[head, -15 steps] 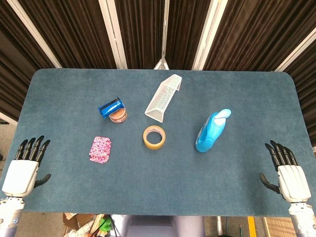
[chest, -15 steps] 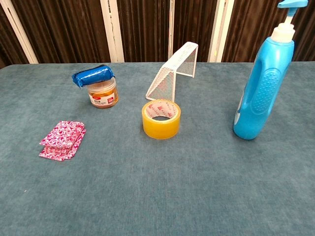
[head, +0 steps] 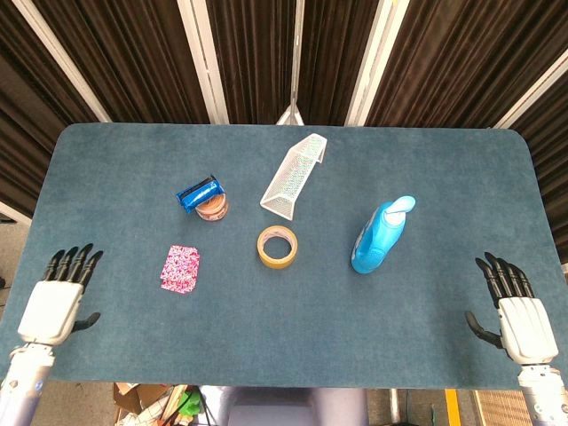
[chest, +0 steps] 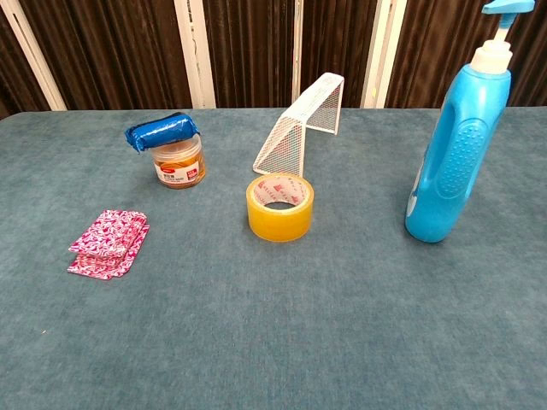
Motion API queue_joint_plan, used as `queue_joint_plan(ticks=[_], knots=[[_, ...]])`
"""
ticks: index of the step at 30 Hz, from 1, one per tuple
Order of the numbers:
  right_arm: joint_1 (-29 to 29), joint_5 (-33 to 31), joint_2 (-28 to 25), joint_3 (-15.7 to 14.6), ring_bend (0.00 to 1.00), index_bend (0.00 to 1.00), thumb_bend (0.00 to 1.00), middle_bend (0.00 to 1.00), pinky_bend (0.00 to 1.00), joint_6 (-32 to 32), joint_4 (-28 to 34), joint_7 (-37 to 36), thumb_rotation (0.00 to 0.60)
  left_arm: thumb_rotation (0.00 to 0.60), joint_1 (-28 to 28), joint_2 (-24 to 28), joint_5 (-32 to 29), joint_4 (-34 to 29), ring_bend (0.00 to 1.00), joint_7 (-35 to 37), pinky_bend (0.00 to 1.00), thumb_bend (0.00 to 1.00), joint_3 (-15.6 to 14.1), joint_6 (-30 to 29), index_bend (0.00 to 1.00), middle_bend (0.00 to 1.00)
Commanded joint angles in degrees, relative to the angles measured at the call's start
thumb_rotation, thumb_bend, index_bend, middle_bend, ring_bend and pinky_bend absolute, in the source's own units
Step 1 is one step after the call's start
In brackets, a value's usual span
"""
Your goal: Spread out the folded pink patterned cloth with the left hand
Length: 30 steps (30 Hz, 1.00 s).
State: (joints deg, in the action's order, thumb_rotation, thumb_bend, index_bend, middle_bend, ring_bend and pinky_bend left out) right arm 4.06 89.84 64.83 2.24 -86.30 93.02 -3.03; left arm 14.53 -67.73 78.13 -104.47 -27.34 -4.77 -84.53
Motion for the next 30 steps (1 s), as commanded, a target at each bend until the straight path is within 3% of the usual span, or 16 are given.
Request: queue_joint_plan(ticks=[1,5,12,21,30], knots=[[0.10,-0.13,0.03,0.05,0.00,0.00,0.36,0.00,0.09,0.19,0.13,0.09,0.600,0.600,5.59,1.08,-9.24,-3.93,0.00,-5.42,0.00,0.20,4.27,9.43,0.04,0.00],[0.15,-0.33,-0.06,0.11,0.00,0.00,0.36,0.00,0.09,0.34,0.16,-0.03,0.600,0.600,11.21,-0.78,-20.68,-3.37,0.00,-10.69,0.00,0.23,8.62,16.80,0.10,0.00],[0.04,-0.11,-0.42,0.03,0.00,0.00,0.36,0.00,0.09,0.13,0.02,-1.13,0.600,0.600,19.78,-7.60,-36.26,2.82,0.00,-20.43,0.00,0.25,12.86,21.77,0.12,0.00],[0.14,-0.05,-0.46,-0.01,0.00,0.00,0.36,0.00,0.09,0.30,0.06,-1.48,0.600,0.600,26.57,-13.45,-47.20,6.77,0.00,-28.29,0.00,0.27,13.49,22.89,0.13,0.00],[0.12,-0.01,-0.53,-0.06,0.00,0.00,0.36,0.00,0.09,0.30,0.07,-1.69,0.600,0.600,30.38,-16.52,-52.11,7.52,0.00,-31.32,0.00,0.27,12.41,22.11,0.11,0.00]])
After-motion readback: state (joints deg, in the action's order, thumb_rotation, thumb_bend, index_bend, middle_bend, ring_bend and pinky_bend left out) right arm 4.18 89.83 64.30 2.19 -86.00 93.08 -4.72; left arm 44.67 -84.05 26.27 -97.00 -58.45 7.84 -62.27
